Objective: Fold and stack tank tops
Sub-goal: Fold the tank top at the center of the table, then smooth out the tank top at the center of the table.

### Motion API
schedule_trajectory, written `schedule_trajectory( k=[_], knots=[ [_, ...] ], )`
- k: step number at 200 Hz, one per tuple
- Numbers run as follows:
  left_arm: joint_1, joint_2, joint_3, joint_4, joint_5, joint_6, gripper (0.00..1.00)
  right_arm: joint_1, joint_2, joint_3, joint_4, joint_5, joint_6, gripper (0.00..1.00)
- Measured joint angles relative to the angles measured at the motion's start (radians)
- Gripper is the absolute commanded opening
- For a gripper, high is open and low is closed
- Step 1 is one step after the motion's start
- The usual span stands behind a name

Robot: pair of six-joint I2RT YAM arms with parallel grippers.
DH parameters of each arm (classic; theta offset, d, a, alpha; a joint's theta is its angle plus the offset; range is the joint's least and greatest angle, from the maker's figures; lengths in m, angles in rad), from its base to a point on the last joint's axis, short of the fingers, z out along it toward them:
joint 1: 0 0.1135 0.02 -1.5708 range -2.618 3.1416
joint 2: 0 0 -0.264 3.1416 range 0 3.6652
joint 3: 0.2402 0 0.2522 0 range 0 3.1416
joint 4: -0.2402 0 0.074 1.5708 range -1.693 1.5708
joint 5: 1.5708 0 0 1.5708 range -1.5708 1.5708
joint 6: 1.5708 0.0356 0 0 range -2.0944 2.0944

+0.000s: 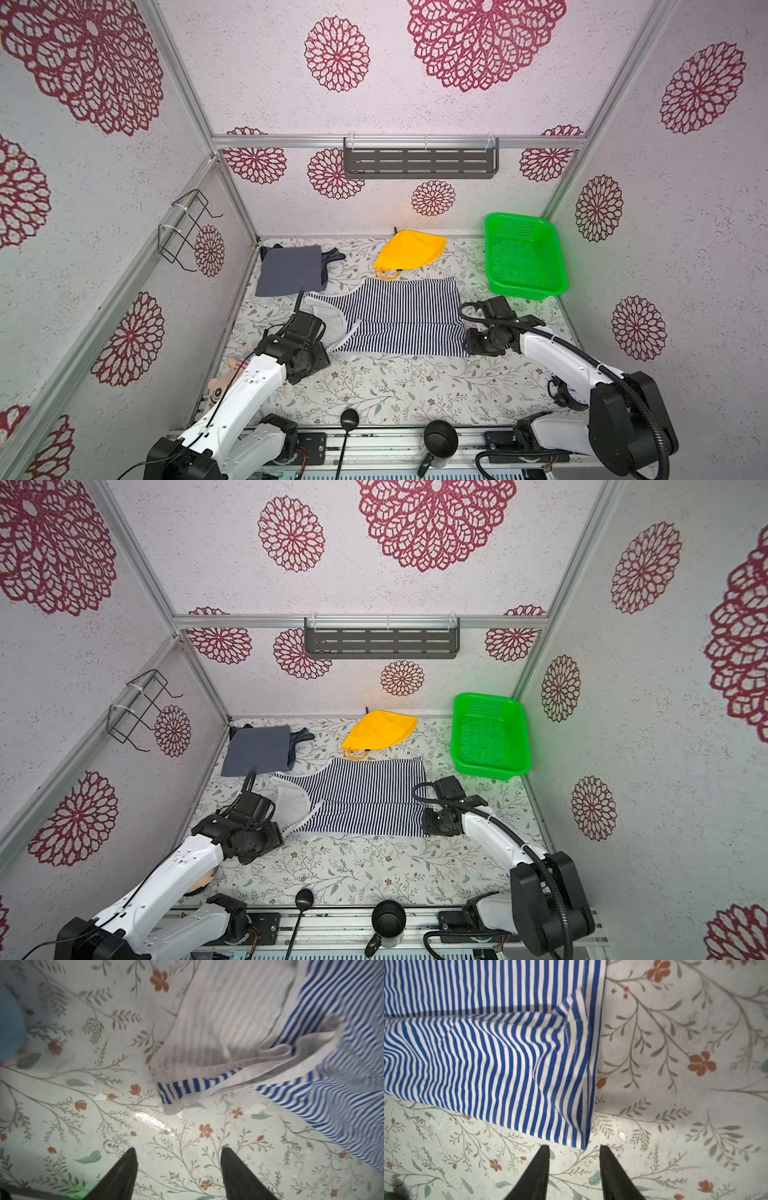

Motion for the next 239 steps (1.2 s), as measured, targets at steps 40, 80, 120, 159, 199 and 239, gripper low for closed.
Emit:
schedule_trajectory(
  k=[40,80,120,159,199,239],
  knots=[
    [0.006,0.022,-0.075,0.113,-0.004,-0.052,0.63,0.011,-0.001,-0.01,0.009,-0.02,0.019,0.42],
    [0.032,0.12,-0.072,0.231,-0.011,-0.04,0.48,0.014,0.005,-0.026,0.039,-0.028,0.026,0.42],
    [0.064,0.216,-0.062,0.299,-0.011,0.001,0.13,0.015,0.025,-0.038,0.049,-0.026,0.027,0.4],
    [0.086,0.211,-0.01,0.294,-0.008,0.046,0.0,0.016,0.073,-0.038,0.079,-0.015,0.039,0.18],
    [0.125,0.143,0.023,0.274,-0.008,0.07,0.0,0.016,0.114,-0.038,0.098,0.004,0.038,0.0],
    [0.229,0.108,0.022,0.267,0.008,0.084,0.0,0.018,0.132,-0.027,0.077,0.057,0.034,0.0]
  ],
)
